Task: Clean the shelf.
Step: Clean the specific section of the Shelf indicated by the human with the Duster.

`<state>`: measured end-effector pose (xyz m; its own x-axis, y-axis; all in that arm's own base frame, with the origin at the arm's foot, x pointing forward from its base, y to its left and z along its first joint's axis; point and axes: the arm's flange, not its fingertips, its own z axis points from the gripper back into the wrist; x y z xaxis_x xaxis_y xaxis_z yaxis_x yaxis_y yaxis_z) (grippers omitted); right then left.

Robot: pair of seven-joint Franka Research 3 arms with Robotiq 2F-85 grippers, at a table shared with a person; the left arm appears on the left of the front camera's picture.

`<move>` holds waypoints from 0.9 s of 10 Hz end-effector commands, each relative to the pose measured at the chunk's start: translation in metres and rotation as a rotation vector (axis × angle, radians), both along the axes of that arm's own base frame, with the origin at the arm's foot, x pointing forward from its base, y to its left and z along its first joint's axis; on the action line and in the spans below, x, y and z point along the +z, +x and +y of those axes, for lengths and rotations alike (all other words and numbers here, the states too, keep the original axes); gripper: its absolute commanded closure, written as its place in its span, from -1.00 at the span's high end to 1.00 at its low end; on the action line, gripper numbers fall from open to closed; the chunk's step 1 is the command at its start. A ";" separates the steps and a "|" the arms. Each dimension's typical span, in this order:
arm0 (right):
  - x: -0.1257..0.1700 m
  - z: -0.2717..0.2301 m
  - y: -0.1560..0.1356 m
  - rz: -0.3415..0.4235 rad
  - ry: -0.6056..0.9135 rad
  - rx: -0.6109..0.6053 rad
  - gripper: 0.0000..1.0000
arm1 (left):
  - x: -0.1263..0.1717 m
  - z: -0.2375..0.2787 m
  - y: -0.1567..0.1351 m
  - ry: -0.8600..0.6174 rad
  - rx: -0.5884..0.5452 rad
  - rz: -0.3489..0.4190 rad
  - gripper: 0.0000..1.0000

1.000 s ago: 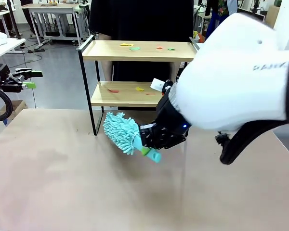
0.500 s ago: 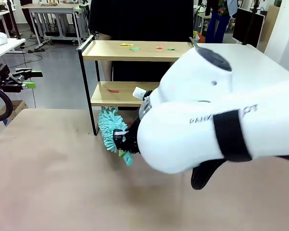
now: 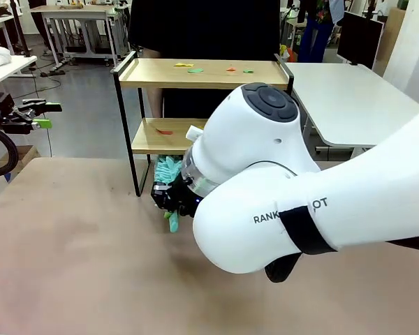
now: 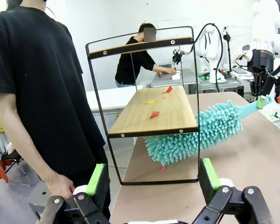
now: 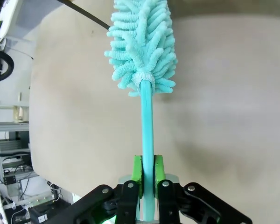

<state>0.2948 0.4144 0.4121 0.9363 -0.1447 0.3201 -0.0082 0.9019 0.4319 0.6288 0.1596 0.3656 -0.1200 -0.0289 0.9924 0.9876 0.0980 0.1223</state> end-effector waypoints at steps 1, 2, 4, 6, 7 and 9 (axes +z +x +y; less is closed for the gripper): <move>-0.004 0.042 0.010 -0.058 0.010 -0.040 -0.74 | 0.002 0.000 -0.001 -0.001 0.000 -0.005 1.00; -0.005 0.047 0.014 -0.067 -0.004 -0.056 -0.74 | 0.002 0.000 -0.001 -0.001 0.000 -0.005 1.00; -0.013 0.062 0.026 -0.070 -0.002 -0.060 -0.74 | 0.002 0.000 -0.001 -0.001 0.000 -0.005 1.00; -0.021 0.081 0.037 -0.090 -0.007 -0.049 -0.74 | 0.002 0.000 -0.001 -0.001 0.000 -0.005 1.00; -0.022 0.085 0.041 -0.110 -0.008 -0.063 -0.74 | 0.002 0.000 -0.001 -0.001 0.000 -0.005 1.00; 0.003 0.029 0.018 -0.061 -0.013 -0.022 -0.74 | 0.002 0.000 -0.001 -0.001 0.000 -0.005 1.00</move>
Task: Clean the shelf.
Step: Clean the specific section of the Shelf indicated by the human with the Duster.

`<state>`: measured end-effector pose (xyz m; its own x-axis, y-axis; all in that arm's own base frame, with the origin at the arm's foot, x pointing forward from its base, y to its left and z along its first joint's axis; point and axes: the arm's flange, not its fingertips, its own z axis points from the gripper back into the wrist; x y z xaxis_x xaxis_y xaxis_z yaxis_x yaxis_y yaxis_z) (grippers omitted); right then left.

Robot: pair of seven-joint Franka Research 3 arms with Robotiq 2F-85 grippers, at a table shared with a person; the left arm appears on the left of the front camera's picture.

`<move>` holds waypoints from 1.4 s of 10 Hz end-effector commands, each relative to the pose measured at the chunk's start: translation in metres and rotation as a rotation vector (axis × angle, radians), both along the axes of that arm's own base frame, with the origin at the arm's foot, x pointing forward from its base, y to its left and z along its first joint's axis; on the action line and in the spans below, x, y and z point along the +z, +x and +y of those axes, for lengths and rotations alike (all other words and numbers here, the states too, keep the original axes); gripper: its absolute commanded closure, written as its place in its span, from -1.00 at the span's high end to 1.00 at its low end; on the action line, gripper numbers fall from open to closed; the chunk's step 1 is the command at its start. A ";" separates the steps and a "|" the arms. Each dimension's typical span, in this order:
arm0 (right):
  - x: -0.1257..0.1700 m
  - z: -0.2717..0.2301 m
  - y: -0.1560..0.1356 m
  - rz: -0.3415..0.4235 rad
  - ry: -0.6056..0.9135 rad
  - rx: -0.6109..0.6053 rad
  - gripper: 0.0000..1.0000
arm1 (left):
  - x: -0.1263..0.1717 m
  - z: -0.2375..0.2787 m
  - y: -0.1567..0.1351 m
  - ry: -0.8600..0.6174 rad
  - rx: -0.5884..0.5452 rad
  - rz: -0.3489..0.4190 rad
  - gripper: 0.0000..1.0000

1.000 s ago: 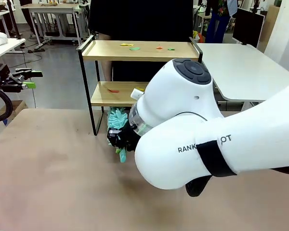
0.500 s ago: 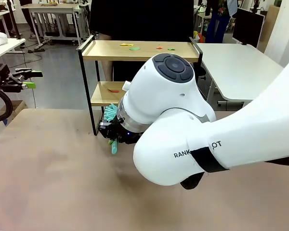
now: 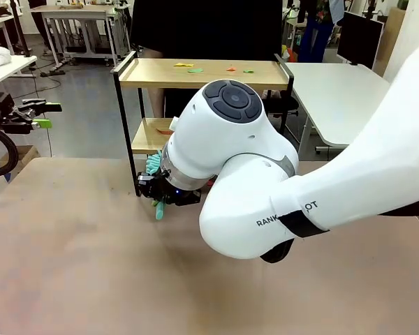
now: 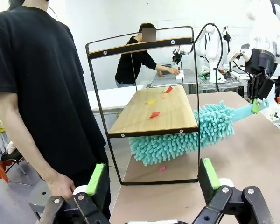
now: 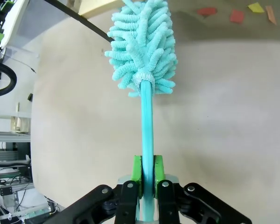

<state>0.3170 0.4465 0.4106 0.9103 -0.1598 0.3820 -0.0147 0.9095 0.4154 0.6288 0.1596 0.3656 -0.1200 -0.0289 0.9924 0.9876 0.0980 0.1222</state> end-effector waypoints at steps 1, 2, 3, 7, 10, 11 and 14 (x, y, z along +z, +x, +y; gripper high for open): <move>0.004 -0.003 -0.004 0.003 0.005 0.001 -0.74 | 0.002 0.000 -0.001 -0.001 0.000 -0.005 1.00; 0.004 -0.003 -0.004 0.003 0.005 0.001 -0.74 | 0.002 0.000 -0.001 -0.001 0.000 -0.005 1.00; -0.001 0.000 -0.001 0.002 -0.002 0.001 -0.74 | 0.002 0.000 -0.001 -0.001 0.000 -0.005 1.00; -0.024 0.036 0.017 -0.042 0.012 -0.040 -0.74 | 0.002 0.000 -0.001 -0.001 0.000 -0.005 1.00; -0.038 0.056 0.024 -0.055 0.009 -0.065 -0.74 | 0.002 0.000 -0.001 -0.001 0.000 -0.005 1.00; -0.043 0.064 0.025 -0.059 0.004 -0.060 -0.74 | 0.002 0.000 -0.001 -0.001 0.000 -0.005 1.00; -0.053 0.076 0.029 -0.054 -0.014 -0.053 -0.74 | 0.002 0.000 -0.001 -0.001 0.000 -0.005 1.00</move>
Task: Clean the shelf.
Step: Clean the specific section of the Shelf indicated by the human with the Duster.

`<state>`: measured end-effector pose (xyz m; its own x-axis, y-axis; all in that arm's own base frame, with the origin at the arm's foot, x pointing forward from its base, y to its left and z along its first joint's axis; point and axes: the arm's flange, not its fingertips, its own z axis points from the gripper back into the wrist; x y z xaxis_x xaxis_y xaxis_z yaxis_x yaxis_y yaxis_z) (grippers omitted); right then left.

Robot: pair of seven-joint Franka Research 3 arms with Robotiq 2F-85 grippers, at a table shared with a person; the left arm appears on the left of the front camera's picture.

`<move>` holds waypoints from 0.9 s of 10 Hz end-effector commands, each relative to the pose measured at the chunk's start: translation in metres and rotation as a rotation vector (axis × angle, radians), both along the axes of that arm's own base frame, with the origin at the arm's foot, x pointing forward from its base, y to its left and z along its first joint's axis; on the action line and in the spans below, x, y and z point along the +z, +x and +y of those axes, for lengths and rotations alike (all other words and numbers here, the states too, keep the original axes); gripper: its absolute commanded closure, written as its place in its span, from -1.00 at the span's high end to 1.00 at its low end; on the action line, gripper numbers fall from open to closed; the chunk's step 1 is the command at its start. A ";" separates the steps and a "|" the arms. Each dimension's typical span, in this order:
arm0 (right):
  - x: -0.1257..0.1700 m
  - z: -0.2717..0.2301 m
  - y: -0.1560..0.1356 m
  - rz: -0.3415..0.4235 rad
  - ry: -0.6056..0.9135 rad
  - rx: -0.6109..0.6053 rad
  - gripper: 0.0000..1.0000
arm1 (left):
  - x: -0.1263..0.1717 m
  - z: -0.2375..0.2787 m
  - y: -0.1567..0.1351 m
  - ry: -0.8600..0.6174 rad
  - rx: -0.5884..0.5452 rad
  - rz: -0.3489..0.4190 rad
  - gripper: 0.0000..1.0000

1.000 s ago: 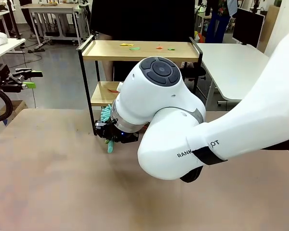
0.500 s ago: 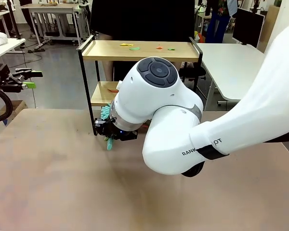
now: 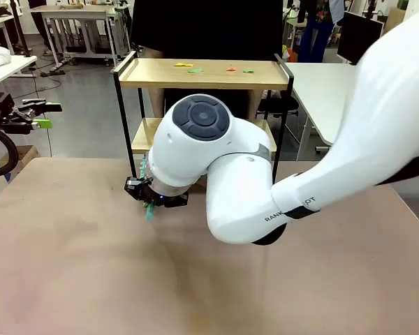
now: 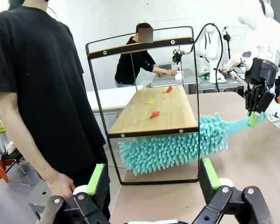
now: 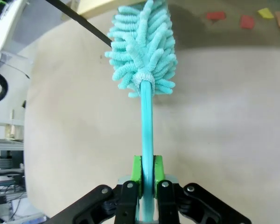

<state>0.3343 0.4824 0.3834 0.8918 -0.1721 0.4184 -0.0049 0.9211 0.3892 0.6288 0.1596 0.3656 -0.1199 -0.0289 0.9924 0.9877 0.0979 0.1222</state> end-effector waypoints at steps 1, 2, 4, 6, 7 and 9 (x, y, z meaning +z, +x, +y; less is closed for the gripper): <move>-0.029 0.042 0.013 -0.018 0.011 -0.030 -0.74 | 0.002 0.000 -0.001 -0.001 0.000 -0.005 1.00; -0.032 0.043 0.014 -0.015 0.011 -0.040 -0.74 | 0.002 0.000 -0.001 -0.001 0.000 -0.005 1.00; -0.034 0.043 0.016 -0.025 0.000 -0.080 -0.74 | 0.002 0.000 -0.001 -0.001 0.000 -0.005 1.00; -0.034 0.042 0.013 -0.019 -0.015 -0.106 -0.74 | 0.002 0.000 -0.001 -0.001 0.000 -0.005 1.00; -0.036 0.042 0.016 0.001 -0.025 -0.109 -0.74 | 0.002 0.000 -0.001 -0.001 0.000 -0.005 1.00; -0.043 0.042 0.021 0.016 -0.023 -0.074 -0.74 | 0.002 0.000 -0.001 -0.001 0.000 -0.005 1.00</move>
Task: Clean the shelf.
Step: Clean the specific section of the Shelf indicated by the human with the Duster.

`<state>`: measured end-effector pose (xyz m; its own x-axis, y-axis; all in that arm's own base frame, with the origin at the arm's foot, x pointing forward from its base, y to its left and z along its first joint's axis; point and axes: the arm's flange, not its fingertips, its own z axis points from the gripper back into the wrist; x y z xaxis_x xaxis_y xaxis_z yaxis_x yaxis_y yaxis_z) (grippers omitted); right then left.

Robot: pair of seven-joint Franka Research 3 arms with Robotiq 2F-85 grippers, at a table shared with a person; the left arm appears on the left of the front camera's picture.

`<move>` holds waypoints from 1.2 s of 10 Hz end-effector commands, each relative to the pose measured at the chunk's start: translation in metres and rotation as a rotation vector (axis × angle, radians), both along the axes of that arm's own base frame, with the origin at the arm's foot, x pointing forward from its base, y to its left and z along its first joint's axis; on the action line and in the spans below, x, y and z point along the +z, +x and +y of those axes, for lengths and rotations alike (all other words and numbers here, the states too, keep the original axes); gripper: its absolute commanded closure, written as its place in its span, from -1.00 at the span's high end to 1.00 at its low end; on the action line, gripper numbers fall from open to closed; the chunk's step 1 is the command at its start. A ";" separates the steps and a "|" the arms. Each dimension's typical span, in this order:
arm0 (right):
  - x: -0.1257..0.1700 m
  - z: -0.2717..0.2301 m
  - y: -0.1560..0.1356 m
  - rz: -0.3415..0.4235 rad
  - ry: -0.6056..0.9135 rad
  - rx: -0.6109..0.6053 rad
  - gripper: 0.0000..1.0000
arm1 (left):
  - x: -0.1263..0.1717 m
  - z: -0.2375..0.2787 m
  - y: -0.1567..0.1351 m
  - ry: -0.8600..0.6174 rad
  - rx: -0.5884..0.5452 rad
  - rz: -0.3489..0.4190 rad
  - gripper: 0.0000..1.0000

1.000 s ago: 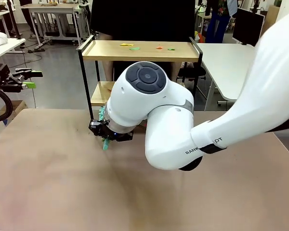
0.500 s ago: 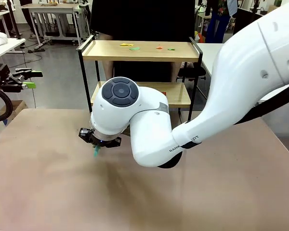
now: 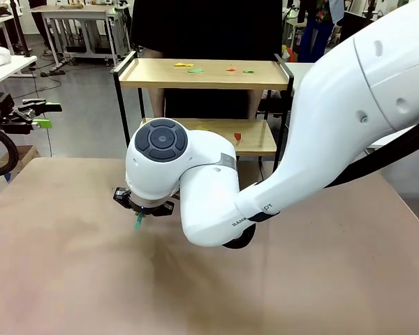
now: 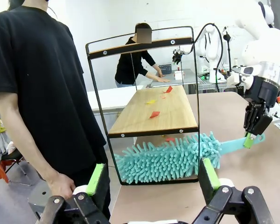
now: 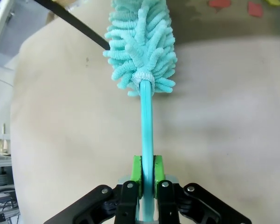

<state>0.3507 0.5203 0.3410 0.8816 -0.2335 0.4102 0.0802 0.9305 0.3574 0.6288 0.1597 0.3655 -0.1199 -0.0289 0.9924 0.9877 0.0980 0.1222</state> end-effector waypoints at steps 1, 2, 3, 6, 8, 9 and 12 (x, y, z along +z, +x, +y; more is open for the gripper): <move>-0.005 0.005 0.008 -0.005 0.001 0.023 -0.74 | 0.002 0.000 -0.001 -0.001 0.000 -0.005 1.00; -0.007 0.005 0.010 -0.002 -0.011 0.022 -0.74 | 0.002 0.000 -0.001 -0.001 0.000 -0.005 1.00; -0.004 0.010 0.008 0.031 -0.027 0.075 -0.74 | 0.002 0.000 -0.001 -0.001 0.000 -0.005 1.00; -0.010 0.000 0.002 0.012 -0.009 0.004 -0.74 | 0.002 0.000 -0.001 -0.001 0.000 -0.005 1.00; -0.010 0.000 0.002 0.012 -0.009 0.004 -0.74 | 0.002 0.000 -0.001 -0.001 0.000 -0.005 1.00; -0.012 0.002 0.003 0.023 -0.018 0.024 -0.74 | 0.002 0.000 -0.001 -0.001 0.000 -0.005 1.00; -0.018 -0.024 -0.001 0.049 -0.035 0.016 -0.74 | 0.002 0.000 -0.001 -0.001 0.000 -0.005 1.00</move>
